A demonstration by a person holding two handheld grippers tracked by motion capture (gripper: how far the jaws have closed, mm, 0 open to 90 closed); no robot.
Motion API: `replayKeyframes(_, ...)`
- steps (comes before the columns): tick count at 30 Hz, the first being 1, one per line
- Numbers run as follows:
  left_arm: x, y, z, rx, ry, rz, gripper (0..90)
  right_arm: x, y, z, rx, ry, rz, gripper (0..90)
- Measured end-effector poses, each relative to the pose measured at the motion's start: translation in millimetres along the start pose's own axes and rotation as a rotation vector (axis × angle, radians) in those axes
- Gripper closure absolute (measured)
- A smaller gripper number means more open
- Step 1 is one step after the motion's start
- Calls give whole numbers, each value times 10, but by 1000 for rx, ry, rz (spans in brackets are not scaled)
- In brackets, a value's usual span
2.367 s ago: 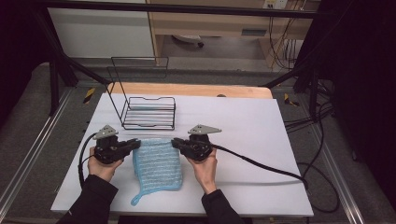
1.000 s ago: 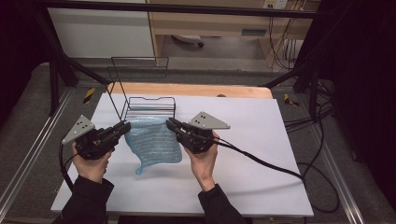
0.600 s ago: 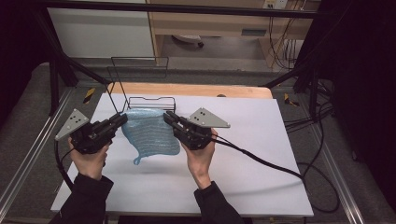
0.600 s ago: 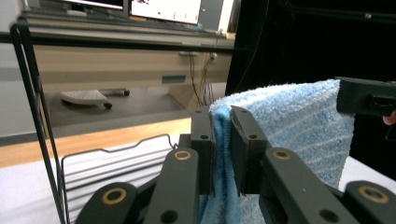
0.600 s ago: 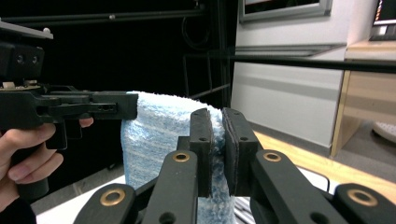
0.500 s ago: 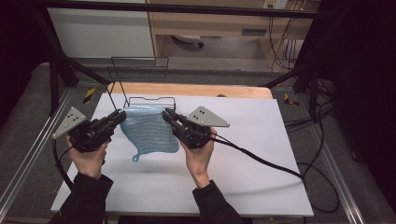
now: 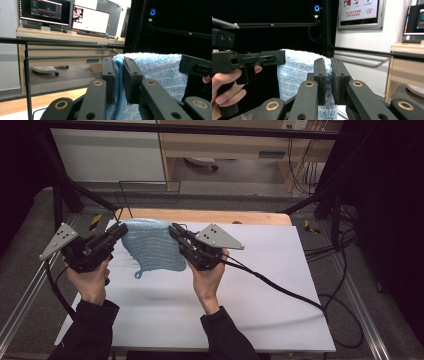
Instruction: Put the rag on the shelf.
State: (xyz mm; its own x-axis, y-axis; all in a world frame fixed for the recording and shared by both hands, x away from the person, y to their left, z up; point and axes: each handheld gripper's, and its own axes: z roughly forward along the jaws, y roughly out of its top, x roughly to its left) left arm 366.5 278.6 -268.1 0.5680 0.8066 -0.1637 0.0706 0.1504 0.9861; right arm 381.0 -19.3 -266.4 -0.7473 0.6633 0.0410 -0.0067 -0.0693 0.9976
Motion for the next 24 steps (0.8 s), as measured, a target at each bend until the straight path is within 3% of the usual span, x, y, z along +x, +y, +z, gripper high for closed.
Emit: replayKeyframes(24, 138, 331, 125, -123, 13, -27, 801, -23, 372, 280, -93, -13, -27, 839)
